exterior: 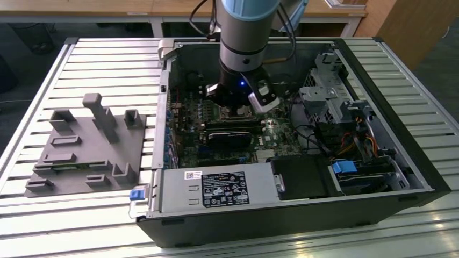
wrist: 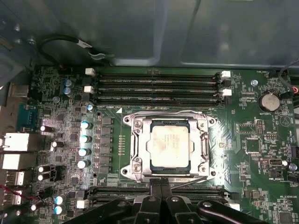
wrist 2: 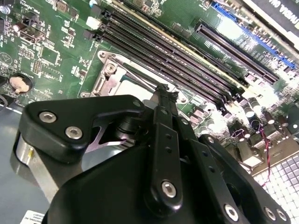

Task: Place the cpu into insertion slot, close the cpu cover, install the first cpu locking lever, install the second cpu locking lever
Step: 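Install the second cpu locking lever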

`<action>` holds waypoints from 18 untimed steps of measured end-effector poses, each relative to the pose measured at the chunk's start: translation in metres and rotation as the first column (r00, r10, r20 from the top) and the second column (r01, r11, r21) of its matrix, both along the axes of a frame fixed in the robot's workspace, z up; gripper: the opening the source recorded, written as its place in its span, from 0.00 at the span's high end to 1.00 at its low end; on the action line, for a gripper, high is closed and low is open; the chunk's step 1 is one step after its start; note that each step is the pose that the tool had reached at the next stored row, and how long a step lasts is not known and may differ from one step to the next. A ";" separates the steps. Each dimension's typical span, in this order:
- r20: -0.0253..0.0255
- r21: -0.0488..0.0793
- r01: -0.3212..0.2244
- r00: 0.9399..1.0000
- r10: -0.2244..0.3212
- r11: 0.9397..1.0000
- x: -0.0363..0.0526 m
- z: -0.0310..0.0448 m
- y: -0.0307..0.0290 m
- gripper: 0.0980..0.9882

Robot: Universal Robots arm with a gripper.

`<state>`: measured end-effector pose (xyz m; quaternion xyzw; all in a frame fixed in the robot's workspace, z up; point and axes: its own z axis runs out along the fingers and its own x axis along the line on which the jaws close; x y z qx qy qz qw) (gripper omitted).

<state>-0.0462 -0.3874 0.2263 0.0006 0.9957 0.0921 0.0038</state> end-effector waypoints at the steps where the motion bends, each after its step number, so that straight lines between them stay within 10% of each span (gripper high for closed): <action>1: 0.000 0.001 0.000 1.000 0.000 1.000 -0.0004 -0.0001 -0.0006 0.99; 18: 0.000 0.020 0.004 1.000 -0.004 1.000 -0.0097 -0.0097 -0.0070 0.99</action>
